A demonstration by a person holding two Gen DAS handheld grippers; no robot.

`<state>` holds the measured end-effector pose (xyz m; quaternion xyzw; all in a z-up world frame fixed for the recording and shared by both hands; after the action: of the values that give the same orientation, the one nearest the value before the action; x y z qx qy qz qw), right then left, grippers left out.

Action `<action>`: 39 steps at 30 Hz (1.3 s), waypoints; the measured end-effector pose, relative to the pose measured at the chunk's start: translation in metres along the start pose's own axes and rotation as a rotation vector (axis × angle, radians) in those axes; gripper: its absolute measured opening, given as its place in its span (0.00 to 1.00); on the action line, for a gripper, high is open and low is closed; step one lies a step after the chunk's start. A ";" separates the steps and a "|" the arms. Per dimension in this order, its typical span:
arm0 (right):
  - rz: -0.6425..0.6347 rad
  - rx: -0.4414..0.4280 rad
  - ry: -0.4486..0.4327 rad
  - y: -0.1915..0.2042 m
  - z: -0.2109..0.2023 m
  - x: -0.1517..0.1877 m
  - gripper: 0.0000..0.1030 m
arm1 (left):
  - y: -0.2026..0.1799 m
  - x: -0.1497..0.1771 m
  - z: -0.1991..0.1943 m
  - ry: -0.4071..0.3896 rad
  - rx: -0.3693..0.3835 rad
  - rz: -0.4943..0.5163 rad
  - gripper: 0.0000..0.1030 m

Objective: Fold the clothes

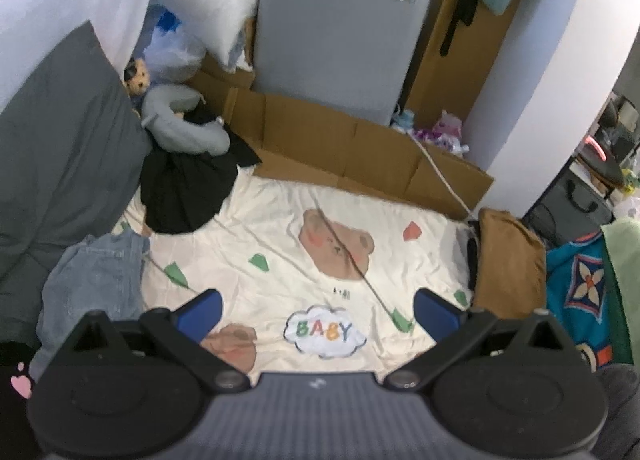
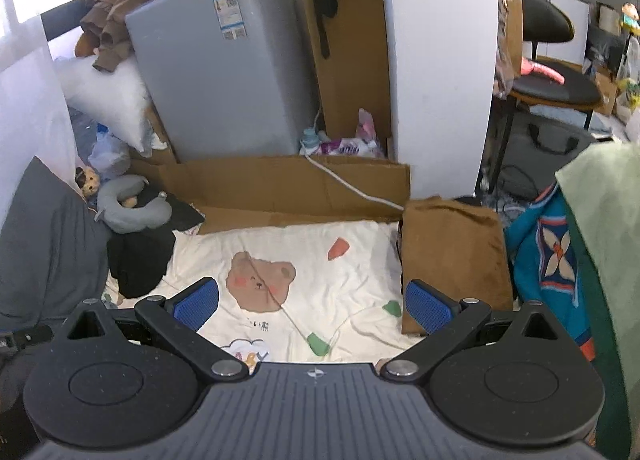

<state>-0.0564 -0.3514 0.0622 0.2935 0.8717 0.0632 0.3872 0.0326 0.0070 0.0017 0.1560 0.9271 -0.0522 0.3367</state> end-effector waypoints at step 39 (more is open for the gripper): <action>-0.111 0.025 0.207 -0.028 0.099 0.078 0.99 | -0.051 0.034 0.084 0.094 -0.052 -0.075 1.00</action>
<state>-0.0402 -0.3426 -0.0651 0.2416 0.9226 0.0606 0.2945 0.0424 -0.0493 -0.0844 0.1145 0.9482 -0.0333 0.2944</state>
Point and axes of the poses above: each gripper's, at about its wrist camera, not at the fingertips, and z roughly the way its jaws point, y to its left, x to its underside, the point moved 10 cm from there along z, roughly the way its jaws point, and after that the axes turned 14 degrees about z, right-handed, at the moved point
